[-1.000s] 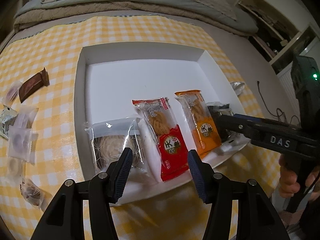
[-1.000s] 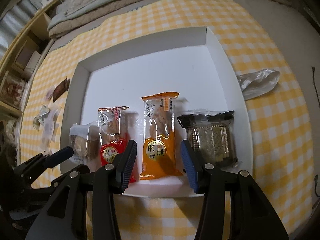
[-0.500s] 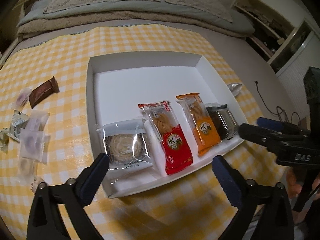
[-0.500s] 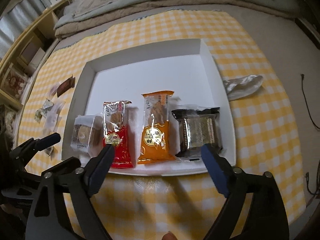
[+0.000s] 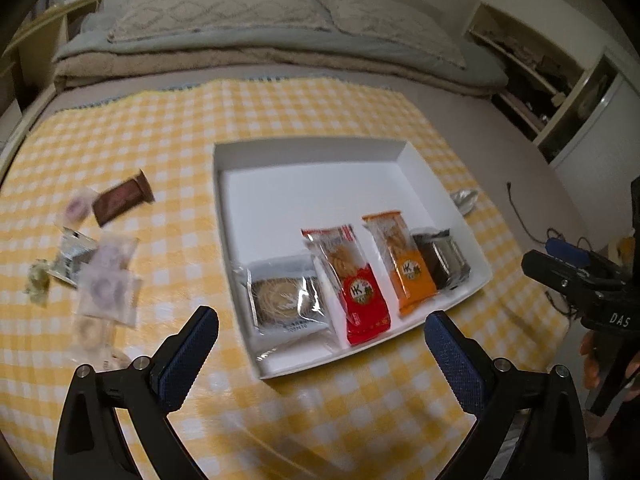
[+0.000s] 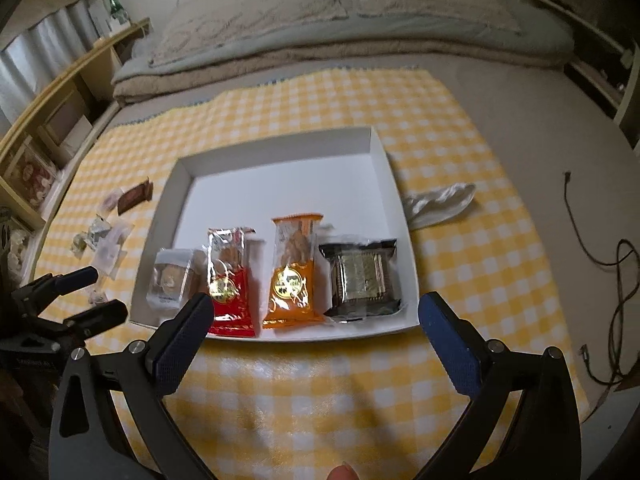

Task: Organize snacks
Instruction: 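Withdraw both grippers from the tray back toward the snack pile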

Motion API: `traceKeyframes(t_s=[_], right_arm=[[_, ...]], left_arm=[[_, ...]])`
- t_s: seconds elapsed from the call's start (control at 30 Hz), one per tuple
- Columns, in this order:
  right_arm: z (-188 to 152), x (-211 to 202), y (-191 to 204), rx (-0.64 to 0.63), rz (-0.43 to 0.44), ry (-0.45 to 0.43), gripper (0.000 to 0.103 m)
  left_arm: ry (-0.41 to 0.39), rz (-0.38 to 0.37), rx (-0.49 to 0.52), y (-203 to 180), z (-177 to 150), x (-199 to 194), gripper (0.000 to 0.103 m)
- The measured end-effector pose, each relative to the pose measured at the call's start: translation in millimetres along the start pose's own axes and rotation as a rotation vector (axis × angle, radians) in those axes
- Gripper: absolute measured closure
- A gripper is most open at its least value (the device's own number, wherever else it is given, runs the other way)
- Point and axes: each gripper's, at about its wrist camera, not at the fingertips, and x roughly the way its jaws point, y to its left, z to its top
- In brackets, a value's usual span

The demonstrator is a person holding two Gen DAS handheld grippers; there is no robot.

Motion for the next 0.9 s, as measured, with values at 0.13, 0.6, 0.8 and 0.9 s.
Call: traceKeyframes(t_s=[0.13,0.6,0.8,0.9], right_arm=[[3.9,-16.6,10.5,-0.028,0.001,-0.057,0.000],[23.2,-14.4,79.1,-0.125,0.059,-0.115,0.000],[33.3,-0.2,113.1,-0.149,0.111,-0.103,0.000],[36.7,7.5,131.6,-0.172,0.131,-0.093,0.000]], left_arm=[[-0.049,0.010,0.002,10.1,-2.9,-32.2,0.000],[-0.155,0.103,-0.076,69.5,-21.5,-119.6,0.000],[-0.169,0.141,-0.131,96.9,-29.1,-141.1,0.000],[-0.169,0.157,-0.154,107.3,-31.6,-147.8,0.000]])
